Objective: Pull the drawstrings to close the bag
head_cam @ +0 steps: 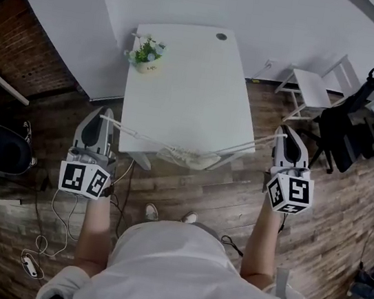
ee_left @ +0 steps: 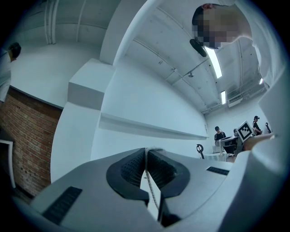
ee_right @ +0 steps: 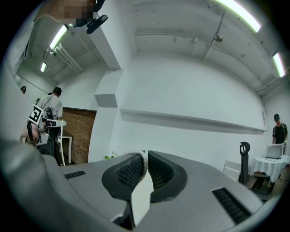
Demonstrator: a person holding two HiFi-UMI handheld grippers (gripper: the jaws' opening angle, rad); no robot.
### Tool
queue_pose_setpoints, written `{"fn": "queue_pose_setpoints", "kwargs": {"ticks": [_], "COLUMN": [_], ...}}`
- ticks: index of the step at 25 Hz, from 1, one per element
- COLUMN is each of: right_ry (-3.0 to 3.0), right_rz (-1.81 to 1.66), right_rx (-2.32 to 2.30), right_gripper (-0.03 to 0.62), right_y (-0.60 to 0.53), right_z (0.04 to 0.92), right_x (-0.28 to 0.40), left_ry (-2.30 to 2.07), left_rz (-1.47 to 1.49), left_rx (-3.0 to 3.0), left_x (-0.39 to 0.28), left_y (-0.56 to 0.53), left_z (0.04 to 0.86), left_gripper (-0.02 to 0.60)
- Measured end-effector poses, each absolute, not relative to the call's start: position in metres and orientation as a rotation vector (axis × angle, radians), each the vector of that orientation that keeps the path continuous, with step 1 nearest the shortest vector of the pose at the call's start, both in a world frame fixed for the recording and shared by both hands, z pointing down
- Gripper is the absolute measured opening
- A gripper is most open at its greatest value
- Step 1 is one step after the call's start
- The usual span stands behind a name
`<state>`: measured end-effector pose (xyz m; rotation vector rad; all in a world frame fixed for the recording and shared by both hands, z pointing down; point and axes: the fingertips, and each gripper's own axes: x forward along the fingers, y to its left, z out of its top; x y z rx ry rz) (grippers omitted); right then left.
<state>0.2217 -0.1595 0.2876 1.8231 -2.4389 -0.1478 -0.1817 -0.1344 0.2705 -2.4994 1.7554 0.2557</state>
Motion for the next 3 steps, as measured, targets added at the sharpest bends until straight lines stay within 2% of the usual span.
{"fn": "queue_pose_setpoints", "kwargs": {"ticks": [3], "right_ry": [-2.443], "right_rz": [-0.13], "right_rx": [1.84], "right_gripper": [0.041], "right_y": [-0.1596], "right_z": [0.289], "right_x": [0.2256], "left_ry": [1.757], "left_rz": [0.252], "left_rx": [-2.508], "left_x": [-0.1803], "left_y": [-0.1355], "left_z": [0.2731], "left_gripper": [0.018]}}
